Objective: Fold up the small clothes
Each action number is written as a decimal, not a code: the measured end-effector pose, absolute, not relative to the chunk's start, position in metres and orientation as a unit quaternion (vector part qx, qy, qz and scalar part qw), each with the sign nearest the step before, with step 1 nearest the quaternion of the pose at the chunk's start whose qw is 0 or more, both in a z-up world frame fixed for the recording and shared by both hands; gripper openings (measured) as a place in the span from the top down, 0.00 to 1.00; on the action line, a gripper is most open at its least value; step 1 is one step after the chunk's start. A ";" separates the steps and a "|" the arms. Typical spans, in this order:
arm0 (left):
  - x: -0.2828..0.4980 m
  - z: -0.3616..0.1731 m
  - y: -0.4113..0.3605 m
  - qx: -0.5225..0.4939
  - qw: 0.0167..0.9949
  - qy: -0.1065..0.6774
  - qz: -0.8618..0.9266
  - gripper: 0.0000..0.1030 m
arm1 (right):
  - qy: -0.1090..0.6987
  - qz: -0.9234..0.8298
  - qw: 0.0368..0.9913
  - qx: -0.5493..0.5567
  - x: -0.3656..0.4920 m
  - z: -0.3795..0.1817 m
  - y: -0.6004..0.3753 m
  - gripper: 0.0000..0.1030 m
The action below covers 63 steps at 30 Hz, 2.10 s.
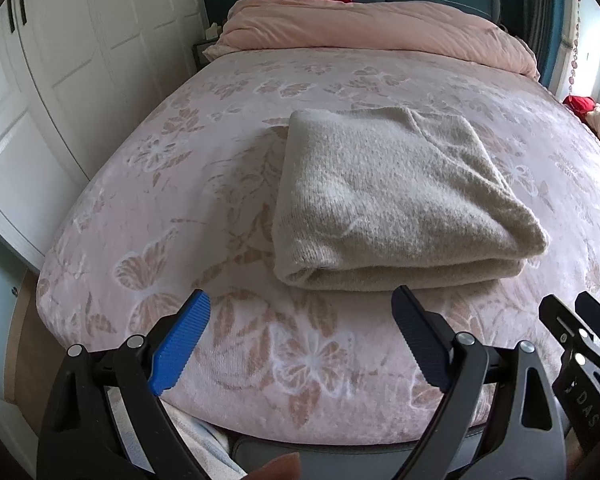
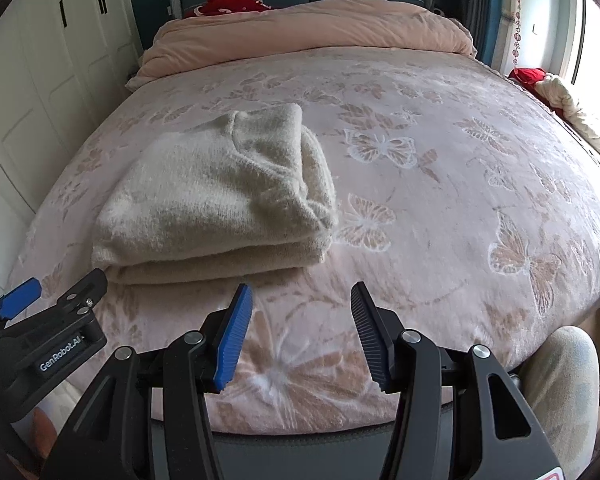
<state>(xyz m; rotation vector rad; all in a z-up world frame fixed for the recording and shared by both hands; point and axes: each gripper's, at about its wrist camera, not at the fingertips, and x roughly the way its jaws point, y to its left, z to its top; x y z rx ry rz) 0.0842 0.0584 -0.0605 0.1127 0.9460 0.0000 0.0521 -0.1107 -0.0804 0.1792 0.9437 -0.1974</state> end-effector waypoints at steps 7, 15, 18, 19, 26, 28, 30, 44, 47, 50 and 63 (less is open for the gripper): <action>0.082 -0.064 0.057 0.061 0.887 0.458 0.003 0.13 | 0.458 -0.090 0.881 0.079 0.052 -0.085 -0.102 0.50; 0.082 -0.068 0.055 0.064 0.884 0.463 -0.001 0.13 | 0.465 -0.089 0.877 0.084 0.053 -0.088 -0.100 0.49; 0.083 -0.071 0.057 0.050 0.880 0.472 -0.002 0.13 | 0.466 -0.089 0.876 0.085 0.053 -0.089 -0.099 0.48; 0.083 -0.071 0.057 0.048 0.880 0.472 -0.002 0.13 | 0.466 -0.089 0.876 0.086 0.053 -0.089 -0.098 0.48; 0.081 -0.072 0.058 0.054 0.882 0.468 0.001 0.13 | 0.467 -0.088 0.876 0.083 0.053 -0.089 -0.097 0.47; 0.079 -0.071 0.057 0.057 0.884 0.463 0.002 0.13 | 0.466 -0.088 0.876 0.083 0.053 -0.089 -0.097 0.47; 0.079 -0.069 0.055 0.059 0.885 0.462 0.002 0.13 | 0.466 -0.088 0.876 0.083 0.053 -0.089 -0.096 0.47; 0.077 -0.066 0.050 0.068 0.887 0.457 -0.007 0.13 | 0.464 -0.086 0.878 0.082 0.053 -0.086 -0.090 0.47; 0.077 -0.066 0.048 0.070 0.887 0.457 -0.010 0.13 | 0.464 -0.085 0.878 0.081 0.052 -0.085 -0.089 0.47; 0.076 -0.066 0.047 0.070 0.887 0.456 -0.009 0.13 | 0.464 -0.086 0.878 0.081 0.052 -0.085 -0.088 0.47; 0.077 -0.066 0.047 0.071 0.887 0.456 -0.008 0.13 | 0.465 -0.089 0.877 0.078 0.054 -0.086 -0.091 0.47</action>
